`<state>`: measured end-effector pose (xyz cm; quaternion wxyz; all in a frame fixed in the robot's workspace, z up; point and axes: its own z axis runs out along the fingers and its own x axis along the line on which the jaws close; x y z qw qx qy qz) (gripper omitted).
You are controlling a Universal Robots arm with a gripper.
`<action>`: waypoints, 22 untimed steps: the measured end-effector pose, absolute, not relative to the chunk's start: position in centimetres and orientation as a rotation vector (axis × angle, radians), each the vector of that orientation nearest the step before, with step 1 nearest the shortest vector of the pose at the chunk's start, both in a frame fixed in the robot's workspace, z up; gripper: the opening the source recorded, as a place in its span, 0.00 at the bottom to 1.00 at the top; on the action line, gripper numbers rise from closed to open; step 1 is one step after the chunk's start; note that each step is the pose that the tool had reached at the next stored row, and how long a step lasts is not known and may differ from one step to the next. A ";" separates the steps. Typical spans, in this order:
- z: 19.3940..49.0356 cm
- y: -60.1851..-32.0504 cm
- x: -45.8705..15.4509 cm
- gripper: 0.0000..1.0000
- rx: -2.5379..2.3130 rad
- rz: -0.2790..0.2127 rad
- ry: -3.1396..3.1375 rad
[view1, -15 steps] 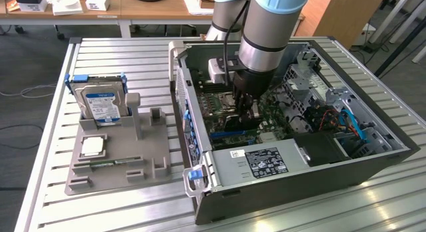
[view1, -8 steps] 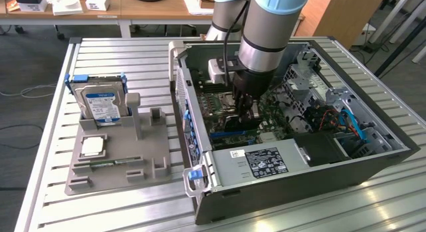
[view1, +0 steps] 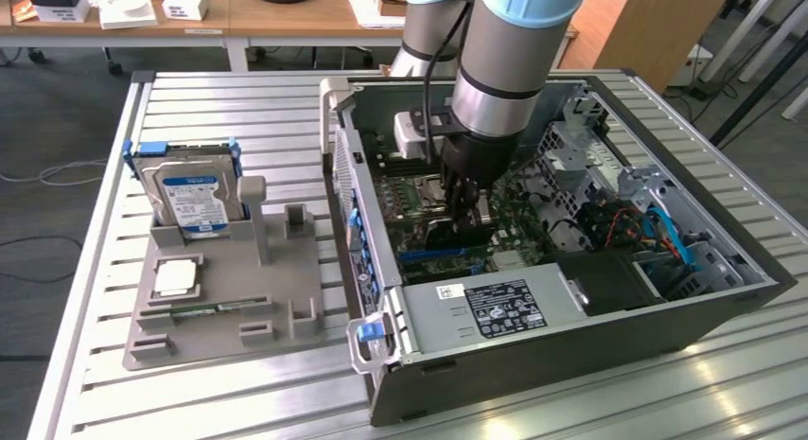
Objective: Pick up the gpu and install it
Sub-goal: 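Insert the gpu into the slot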
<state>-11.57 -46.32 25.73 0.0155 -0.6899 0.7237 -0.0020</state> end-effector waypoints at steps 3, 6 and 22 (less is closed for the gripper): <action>25.7 -46.3 -11.6 0.27 -2.147 -0.007 2.252; 25.7 -46.3 -11.6 0.27 -2.147 -0.007 2.252; 25.5 -46.1 -11.6 0.27 -2.147 -0.007 2.252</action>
